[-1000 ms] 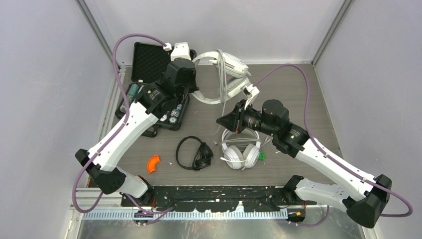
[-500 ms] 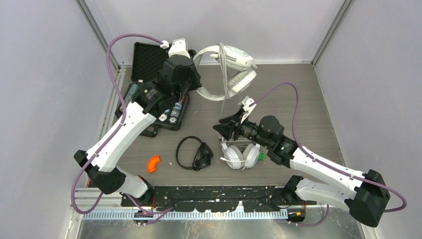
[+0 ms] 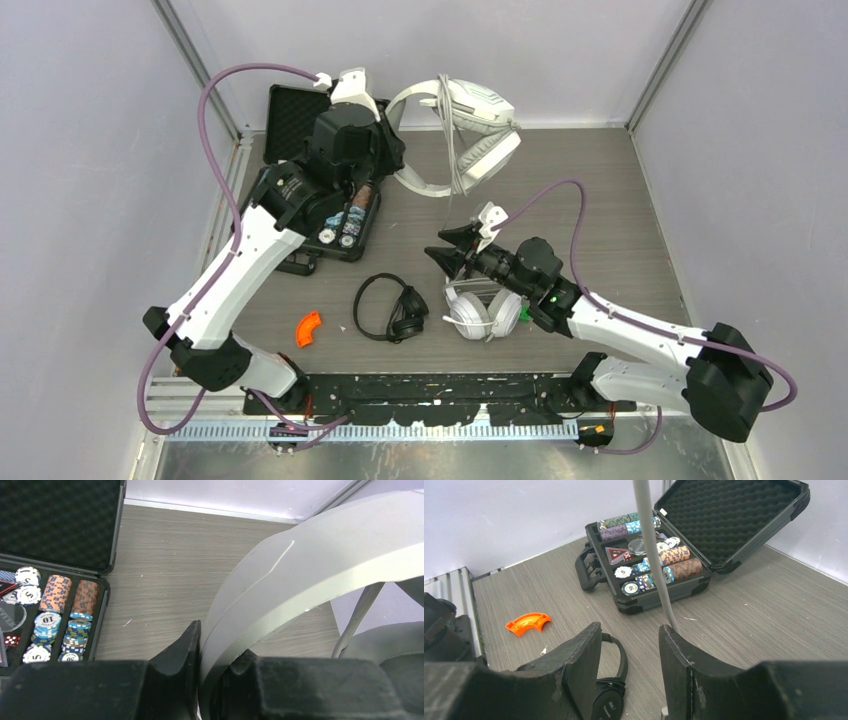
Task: Wrap the headphones
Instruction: Wrap the headphones cable around the headphones.
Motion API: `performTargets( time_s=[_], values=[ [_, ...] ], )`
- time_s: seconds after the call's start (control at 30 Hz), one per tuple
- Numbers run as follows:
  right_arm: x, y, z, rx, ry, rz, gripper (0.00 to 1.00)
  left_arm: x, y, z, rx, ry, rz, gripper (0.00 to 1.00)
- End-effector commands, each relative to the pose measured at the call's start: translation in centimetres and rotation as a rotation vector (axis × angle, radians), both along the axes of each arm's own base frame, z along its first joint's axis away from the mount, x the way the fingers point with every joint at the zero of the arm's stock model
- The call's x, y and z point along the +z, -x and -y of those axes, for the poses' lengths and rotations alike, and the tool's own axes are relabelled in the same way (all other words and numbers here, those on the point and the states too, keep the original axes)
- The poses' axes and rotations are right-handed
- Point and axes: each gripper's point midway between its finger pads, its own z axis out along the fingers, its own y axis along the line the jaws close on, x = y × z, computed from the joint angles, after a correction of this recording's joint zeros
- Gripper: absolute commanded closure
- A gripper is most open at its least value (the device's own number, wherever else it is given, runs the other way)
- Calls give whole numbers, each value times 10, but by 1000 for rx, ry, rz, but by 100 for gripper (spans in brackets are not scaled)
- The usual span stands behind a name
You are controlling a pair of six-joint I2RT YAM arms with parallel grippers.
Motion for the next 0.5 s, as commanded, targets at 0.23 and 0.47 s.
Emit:
performTargets(
  time_s=[0.23,0.47],
  values=[
    [-16,-13,-3,-38,-5,110,48,87,22,-7,-27,235,159,100],
    [-43,-17,2,-70,18,113,58,93,26,-8,-42,250,172,100]
  ],
)
